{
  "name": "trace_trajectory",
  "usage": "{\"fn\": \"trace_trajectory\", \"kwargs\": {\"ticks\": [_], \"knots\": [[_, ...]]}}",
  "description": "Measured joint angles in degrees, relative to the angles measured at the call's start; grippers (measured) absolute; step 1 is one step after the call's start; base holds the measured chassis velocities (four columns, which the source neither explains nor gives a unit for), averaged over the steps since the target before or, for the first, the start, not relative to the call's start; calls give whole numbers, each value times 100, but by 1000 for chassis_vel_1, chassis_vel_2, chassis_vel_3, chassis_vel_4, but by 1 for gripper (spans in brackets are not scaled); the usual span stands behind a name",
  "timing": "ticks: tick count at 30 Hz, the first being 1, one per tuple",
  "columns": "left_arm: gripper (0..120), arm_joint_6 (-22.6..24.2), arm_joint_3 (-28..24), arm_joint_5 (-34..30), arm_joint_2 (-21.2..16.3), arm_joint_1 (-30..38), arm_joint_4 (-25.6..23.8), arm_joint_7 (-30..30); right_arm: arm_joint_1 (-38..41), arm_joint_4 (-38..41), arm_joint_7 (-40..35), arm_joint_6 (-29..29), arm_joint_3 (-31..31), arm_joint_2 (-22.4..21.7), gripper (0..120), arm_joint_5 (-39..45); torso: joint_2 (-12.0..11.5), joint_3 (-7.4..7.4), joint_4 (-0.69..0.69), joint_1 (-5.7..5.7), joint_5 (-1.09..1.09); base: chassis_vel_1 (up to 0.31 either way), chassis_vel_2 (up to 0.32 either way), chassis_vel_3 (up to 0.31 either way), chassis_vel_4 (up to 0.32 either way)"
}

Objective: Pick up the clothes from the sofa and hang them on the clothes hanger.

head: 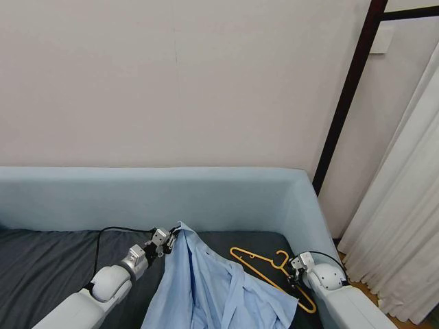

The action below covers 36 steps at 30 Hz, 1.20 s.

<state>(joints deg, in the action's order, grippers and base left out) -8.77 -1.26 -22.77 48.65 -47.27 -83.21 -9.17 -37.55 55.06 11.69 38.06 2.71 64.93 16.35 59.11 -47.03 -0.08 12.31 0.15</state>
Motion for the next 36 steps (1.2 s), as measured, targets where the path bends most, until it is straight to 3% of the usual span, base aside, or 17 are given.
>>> {"fn": "trace_trajectory", "kwargs": {"ticks": [9, 23, 28, 36], "knots": [[0, -1, 28, -48, -7, 33, 0, 1, -183, 215, -134, -446, -104, -96, 5, -521, 0, 0, 0, 0, 1, 0, 0, 0, 0], [0, -80, 98, -272, -193, 78, 69, -77, -1034, 2855, -804, -1861, 233, -1108, 5, -84, 0, 0, 3, 0, 0, 0, 0, 0, 0], [0, 54, 75, -609, -276, 252, 75, -92, -2148, 4401, -917, -2507, 615, -1526, 5, -424, 0, 1, -3, 0, -1, 0, 0, 0, 0], [0, 111, -6, -777, -416, 386, -64, -149, -3590, 5365, -1184, -2955, 667, -1651, 5, -1582, 0, 1, -2, 0, 0, 0, 0, 0, 0]]}}
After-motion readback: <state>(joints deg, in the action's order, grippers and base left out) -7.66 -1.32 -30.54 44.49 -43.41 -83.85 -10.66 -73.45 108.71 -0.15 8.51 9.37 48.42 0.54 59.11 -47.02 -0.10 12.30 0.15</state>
